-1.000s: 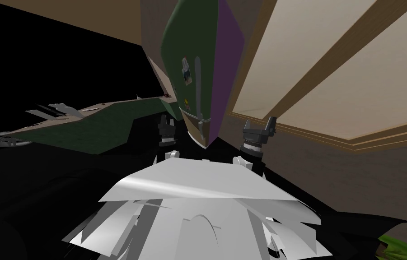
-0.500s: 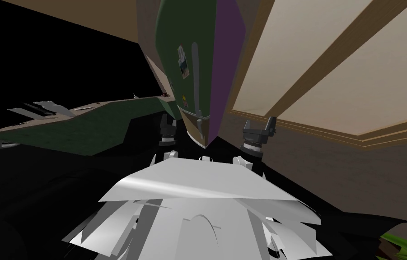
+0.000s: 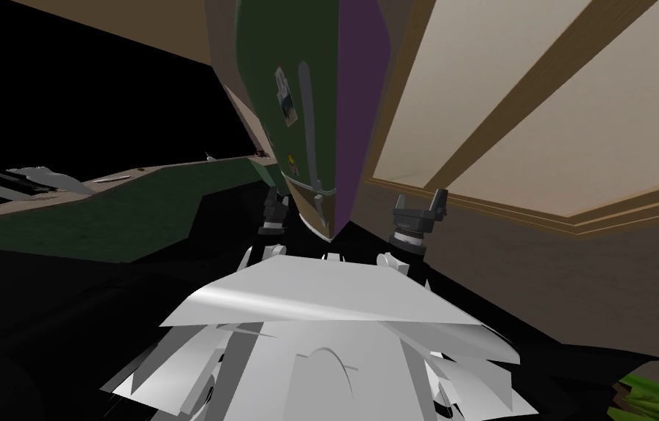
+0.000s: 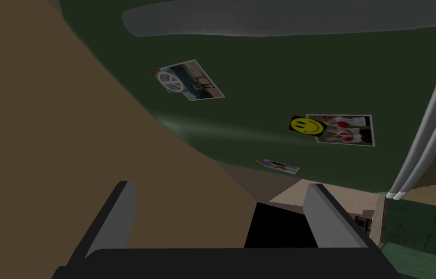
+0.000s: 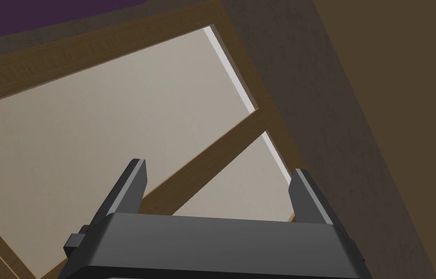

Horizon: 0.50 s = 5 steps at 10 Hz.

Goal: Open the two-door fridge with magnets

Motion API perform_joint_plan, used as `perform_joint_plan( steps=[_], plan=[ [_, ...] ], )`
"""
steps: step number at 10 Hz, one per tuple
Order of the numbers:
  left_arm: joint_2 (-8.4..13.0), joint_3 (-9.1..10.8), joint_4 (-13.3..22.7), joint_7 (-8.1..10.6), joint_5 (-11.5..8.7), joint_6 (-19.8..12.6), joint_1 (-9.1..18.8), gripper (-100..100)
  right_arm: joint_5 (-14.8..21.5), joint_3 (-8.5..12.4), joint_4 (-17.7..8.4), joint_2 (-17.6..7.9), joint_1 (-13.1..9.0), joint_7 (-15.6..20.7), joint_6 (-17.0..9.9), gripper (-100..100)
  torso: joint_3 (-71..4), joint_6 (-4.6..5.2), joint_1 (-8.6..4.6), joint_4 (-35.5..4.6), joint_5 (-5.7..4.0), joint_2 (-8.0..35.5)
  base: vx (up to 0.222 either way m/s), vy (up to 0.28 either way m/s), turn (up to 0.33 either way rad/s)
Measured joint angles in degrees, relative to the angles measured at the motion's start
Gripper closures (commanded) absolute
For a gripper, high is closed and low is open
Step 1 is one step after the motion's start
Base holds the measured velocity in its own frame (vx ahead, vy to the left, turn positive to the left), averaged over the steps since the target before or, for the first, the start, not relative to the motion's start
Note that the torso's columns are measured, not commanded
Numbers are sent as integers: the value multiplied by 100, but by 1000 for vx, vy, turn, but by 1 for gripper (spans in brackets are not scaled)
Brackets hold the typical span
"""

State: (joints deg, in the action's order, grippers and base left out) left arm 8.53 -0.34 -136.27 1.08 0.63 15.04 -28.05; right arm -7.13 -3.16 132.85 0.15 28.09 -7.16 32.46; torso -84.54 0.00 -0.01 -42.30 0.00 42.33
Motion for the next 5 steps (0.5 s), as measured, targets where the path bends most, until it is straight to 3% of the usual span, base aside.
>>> perform_joint_plan(
  steps=[5],
  plan=[
    [199,-29,-86,23,106,-573,-31,-100,0,0,0,0,0,0,0,0,-2,0,-1,1,0,-3,55,-12,-64]
  ],
)
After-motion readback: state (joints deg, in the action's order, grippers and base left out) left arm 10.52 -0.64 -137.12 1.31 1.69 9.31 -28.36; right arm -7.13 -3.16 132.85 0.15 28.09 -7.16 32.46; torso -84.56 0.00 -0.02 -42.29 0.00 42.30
